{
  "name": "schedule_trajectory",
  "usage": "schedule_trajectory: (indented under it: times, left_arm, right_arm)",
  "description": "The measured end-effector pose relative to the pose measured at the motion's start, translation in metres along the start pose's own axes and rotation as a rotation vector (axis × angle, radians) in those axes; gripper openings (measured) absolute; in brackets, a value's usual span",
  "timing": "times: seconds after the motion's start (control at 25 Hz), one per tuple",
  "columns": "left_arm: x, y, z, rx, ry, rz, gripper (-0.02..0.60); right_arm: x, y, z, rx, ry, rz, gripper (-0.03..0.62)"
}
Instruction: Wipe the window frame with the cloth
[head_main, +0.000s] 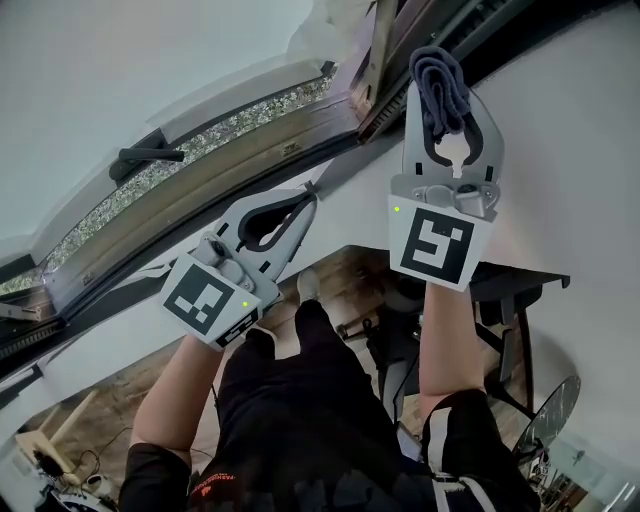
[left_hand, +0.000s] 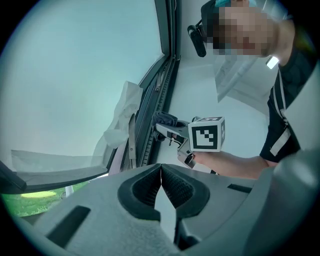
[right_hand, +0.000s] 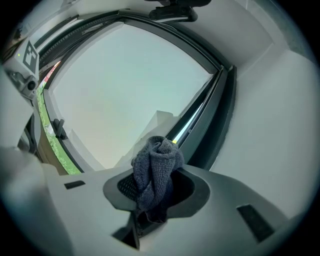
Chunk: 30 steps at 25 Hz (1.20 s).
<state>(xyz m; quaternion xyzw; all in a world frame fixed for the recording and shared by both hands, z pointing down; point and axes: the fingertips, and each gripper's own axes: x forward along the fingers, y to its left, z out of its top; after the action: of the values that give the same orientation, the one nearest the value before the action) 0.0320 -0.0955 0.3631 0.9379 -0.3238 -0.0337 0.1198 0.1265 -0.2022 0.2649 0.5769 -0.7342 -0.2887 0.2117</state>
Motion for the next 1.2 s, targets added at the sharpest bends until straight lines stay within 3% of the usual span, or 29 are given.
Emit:
schedule_trajectory:
  times: [1.2]
  left_arm:
    - [-0.004,0.012,-0.062,-0.065,0.087,0.032,0.021]
  right_arm:
    - [-0.001,0.092,-0.109,0.128,0.156,0.111,0.103]
